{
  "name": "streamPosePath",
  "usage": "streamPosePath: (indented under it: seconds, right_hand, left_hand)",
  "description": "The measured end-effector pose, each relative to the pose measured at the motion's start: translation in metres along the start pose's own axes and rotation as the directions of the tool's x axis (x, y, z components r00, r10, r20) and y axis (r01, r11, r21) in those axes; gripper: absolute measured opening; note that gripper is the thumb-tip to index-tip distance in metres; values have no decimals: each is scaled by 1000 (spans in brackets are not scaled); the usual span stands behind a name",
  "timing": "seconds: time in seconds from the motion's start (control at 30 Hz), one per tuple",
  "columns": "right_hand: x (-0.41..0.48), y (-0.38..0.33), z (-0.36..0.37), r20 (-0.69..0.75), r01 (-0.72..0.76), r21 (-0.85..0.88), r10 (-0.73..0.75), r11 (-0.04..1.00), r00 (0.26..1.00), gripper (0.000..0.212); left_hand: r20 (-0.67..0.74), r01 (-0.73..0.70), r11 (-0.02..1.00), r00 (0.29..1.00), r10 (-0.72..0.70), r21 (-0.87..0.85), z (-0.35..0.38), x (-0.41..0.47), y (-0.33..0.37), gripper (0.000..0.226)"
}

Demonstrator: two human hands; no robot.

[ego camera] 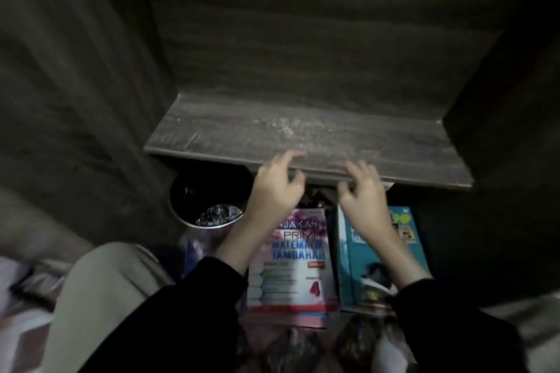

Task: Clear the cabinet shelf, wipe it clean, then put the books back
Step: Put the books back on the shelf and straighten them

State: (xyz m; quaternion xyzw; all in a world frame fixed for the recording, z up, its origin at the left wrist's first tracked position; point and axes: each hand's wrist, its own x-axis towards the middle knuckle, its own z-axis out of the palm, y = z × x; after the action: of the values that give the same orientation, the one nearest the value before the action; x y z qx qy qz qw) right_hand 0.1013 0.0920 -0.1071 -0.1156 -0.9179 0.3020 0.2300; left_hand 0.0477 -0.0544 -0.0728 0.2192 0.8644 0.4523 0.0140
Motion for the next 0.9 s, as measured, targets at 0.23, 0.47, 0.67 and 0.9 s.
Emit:
streamPosePath:
  seconds: [0.23,0.47,0.67,0.9]
  right_hand:
    - [-71,61,104,491,-365,-165,397,916,776,56]
    - [-95,95,152,549,-435,-309,532,846,644,74]
    - [-93,117,176,493,-537,-319,620,781,610,83]
    - [-88,127,177,516,-644,-219,647,733,561,88]
  left_hand:
    - [196,399,917,899,-391,-3,70,-40,-138,40]
    - [342,536,811,735,-585,235,110,-59,-210,70]
    - [342,612,781,713,-612,123,131,-57,-239,81]
    - [364,666,746,695,-620,-2,140,-48,-255,84]
